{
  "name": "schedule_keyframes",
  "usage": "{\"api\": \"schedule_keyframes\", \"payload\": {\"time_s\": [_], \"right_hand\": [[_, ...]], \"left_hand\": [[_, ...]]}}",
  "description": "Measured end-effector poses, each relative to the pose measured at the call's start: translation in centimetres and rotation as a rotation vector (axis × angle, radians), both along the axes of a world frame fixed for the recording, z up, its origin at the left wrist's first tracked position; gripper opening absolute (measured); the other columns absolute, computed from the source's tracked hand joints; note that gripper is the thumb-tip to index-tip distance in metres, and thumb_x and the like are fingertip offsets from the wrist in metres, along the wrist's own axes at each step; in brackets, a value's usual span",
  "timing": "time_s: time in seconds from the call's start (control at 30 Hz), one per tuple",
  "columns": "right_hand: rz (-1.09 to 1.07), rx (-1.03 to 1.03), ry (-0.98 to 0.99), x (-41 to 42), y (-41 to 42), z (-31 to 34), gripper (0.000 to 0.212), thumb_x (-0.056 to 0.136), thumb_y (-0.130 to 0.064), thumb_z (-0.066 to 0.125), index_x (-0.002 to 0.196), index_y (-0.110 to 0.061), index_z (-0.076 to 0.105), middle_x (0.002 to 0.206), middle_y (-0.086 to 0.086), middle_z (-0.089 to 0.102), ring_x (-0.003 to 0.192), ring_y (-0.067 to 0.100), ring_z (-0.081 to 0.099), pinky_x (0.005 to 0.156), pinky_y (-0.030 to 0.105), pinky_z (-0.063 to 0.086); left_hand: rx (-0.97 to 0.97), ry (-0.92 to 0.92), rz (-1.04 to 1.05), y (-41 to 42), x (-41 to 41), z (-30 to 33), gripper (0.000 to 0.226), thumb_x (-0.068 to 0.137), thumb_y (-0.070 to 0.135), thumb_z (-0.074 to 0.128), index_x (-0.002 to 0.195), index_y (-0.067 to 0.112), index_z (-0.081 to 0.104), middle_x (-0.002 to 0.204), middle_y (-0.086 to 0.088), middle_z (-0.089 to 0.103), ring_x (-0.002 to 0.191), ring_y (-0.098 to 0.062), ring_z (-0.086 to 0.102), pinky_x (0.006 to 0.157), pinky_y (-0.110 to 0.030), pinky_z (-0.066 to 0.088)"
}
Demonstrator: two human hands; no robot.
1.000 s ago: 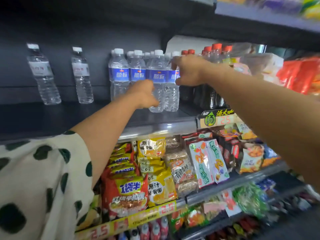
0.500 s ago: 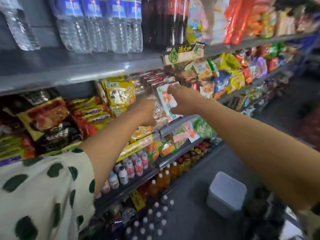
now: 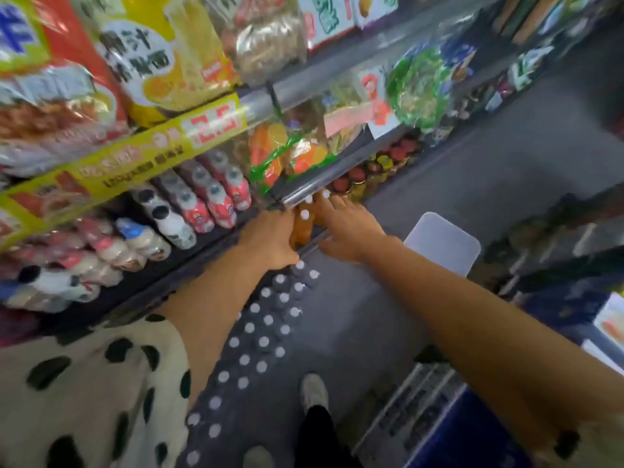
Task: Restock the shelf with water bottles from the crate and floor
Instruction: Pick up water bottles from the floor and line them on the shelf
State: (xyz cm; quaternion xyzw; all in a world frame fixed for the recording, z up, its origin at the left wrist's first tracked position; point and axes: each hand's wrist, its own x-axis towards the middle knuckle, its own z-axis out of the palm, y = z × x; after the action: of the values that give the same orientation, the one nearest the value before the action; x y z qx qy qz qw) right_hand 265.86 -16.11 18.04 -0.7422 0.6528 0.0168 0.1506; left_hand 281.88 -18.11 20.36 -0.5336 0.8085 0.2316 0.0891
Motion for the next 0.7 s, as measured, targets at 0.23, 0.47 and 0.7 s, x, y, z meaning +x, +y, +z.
{"api": "schedule_keyframes", "payload": {"time_s": [0.23, 0.47, 0.7], "right_hand": [[-0.037, 0.193, 0.003, -2.8, -2.0, -22.2, 0.074, 0.083, -0.038, 0.065, 0.143, -0.013, 0.028, 0.136, 0.011, 0.044, 0.126, 0.032, 0.043, 0.099, 0.040, 0.036], [-0.044, 0.333, 0.042, -3.2, -2.9, -40.0, 0.064, 0.083, -0.028, 0.063, 0.137, -0.011, 0.034, 0.133, 0.014, 0.043, 0.121, 0.035, 0.047, 0.097, 0.040, 0.038], [-0.057, 0.334, 0.135, -1.8, -4.5, -50.4, 0.059, 0.087, -0.026, 0.062, 0.136, -0.016, 0.032, 0.128, 0.017, 0.046, 0.115, 0.039, 0.051, 0.094, 0.041, 0.040]], "left_hand": [[0.060, 0.000, -0.022, -2.3, -3.7, -21.7, 0.042, 0.078, 0.032, 0.073, 0.109, 0.010, 0.056, 0.116, -0.013, 0.057, 0.106, -0.032, 0.055, 0.083, -0.038, 0.047], [0.136, -0.098, -0.011, -3.9, -3.6, -37.4, 0.047, 0.083, 0.032, 0.069, 0.120, 0.009, 0.049, 0.123, -0.014, 0.054, 0.118, -0.034, 0.047, 0.087, -0.039, 0.043], [0.145, -0.137, -0.009, -5.0, -2.5, -46.3, 0.067, 0.082, 0.038, 0.070, 0.134, 0.009, 0.040, 0.132, -0.014, 0.049, 0.125, -0.034, 0.041, 0.095, -0.041, 0.040]]}}
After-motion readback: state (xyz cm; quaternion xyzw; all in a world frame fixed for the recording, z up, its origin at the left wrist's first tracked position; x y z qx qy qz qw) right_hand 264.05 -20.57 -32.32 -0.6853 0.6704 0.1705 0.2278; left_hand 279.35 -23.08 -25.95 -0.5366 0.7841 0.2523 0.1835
